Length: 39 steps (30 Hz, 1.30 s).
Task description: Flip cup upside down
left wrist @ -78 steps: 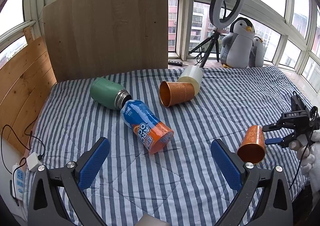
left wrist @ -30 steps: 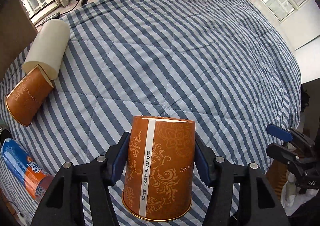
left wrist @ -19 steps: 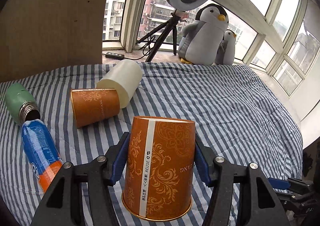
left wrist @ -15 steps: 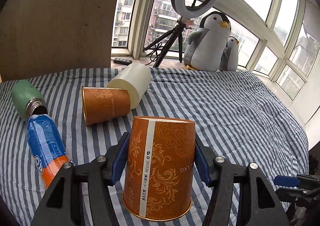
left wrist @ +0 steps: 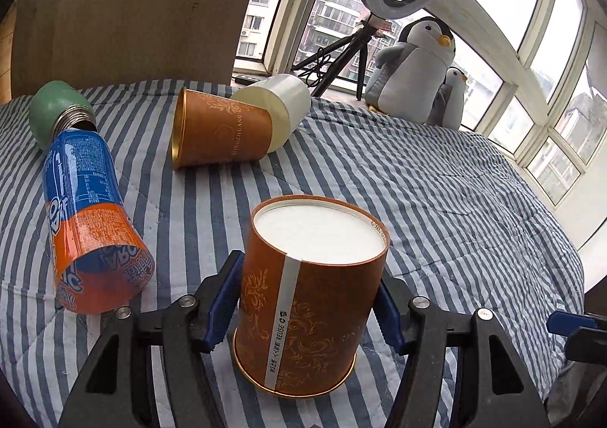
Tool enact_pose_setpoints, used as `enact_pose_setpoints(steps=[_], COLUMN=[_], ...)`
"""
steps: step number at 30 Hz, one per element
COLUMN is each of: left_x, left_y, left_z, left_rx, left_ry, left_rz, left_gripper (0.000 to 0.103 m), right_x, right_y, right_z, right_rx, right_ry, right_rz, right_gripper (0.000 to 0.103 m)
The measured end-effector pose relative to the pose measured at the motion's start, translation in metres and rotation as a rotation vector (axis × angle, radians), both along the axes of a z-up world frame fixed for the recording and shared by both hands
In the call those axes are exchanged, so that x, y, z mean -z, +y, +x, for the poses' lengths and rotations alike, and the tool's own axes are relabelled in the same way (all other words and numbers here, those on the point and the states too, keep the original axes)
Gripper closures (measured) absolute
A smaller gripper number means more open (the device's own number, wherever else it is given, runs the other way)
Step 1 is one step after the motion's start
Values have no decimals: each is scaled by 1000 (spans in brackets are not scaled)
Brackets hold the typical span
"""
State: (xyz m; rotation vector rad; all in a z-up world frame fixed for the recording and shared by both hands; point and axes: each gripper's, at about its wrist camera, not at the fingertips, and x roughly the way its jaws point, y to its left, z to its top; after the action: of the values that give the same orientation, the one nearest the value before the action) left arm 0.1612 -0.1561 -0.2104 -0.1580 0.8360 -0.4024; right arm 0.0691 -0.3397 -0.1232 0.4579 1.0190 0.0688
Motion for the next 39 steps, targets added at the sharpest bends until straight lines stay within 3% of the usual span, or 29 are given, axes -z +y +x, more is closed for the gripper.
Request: enact_pose_setpoints(steps=[2, 7, 14, 21, 28, 33, 39], left_x=[0, -10, -29, -81, -131, -143, -142], left_y=[1, 4, 19, 64, 100, 121, 134], left_z=[-5, -16, -48, -112, -203, -232, -251], left_rx=[5, 24, 40, -44, -224, -276, -313], left_ry=[-8, -34, -93, -292, -600, -600, -594], left_rz=[19, 16, 46, 44, 113, 55, 107], left_gripper=[25, 16, 15, 14, 1, 1, 1], right_x=[0, 0, -10, -26, -53, -71, -80], right_y=[3, 12, 33, 67, 103, 118, 130], right_z=[1, -4, -15, -36, -65, -89, -101], right_rx=[-8, -18, -18, 9, 86, 120, 123], right_ry=[-2, -21, -126, -339, -586, -722, -786], right_rz=[-7, -21, -149, -275, -402, -427, -444], right_gripper=[44, 44, 44, 42, 38, 29, 17])
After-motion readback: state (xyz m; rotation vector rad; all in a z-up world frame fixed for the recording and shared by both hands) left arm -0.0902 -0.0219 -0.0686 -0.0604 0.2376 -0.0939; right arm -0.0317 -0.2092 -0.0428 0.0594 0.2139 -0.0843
